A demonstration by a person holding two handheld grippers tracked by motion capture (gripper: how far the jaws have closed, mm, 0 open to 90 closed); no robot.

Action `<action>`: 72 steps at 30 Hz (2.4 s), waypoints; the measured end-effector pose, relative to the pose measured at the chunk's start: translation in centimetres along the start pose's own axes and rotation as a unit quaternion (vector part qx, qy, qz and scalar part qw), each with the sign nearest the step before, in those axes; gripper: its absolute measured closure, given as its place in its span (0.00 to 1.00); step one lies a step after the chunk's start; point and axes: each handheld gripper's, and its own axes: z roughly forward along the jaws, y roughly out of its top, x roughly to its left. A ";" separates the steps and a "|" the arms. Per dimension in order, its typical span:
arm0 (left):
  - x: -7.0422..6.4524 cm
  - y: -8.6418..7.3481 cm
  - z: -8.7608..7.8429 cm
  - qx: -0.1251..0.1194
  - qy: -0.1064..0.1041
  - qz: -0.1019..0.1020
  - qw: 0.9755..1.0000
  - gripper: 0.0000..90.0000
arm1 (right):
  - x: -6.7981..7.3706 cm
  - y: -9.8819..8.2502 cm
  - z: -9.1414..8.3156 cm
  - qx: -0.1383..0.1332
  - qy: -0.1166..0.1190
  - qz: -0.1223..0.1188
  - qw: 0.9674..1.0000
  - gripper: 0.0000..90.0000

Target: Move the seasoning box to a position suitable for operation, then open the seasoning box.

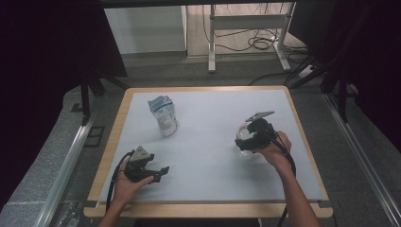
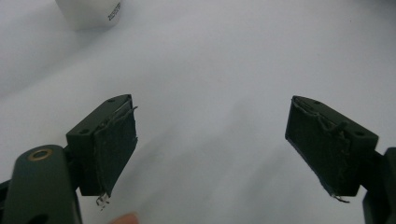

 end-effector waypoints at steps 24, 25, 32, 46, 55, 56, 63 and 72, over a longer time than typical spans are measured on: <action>-0.1 0.0 0.1 0.003 0.001 0.004 1.000 0.18 | 1.5 -2.1 -2.2 -0.040 -0.007 -0.014 0.999 0.04; -0.1 0.0 0.1 0.002 0.002 0.003 1.000 0.18 | 1.5 -2.0 -2.8 -0.054 -0.005 -0.011 0.998 0.04; -0.1 0.0 -0.1 -0.004 0.004 -0.002 1.000 0.18 | 0.2 -3.0 -6.0 -0.146 0.002 0.038 0.989 0.29; -0.4 0.2 -0.3 -0.023 0.014 -0.001 1.000 0.22 | -1.1 -6.4 -7.2 -0.173 -0.029 0.048 0.983 0.93; -1.4 1.1 -0.5 -0.045 0.012 0.005 0.999 0.31 | -1.2 -7.0 -6.8 -0.164 -0.049 0.039 0.984 1.00; -1.5 1.1 -0.4 -0.044 0.012 0.007 0.999 0.32 | -1.2 -7.0 -6.9 -0.164 -0.050 0.040 0.984 1.00; -2.1 1.7 0.1 -0.051 0.010 0.006 0.999 0.35 | -1.4 -7.3 -6.7 -0.159 -0.055 0.046 0.985 1.00; -3.9 3.4 1.3 -0.060 -0.005 0.020 0.998 0.44 | -1.5 -7.6 -6.7 -0.169 -0.052 0.051 0.983 1.00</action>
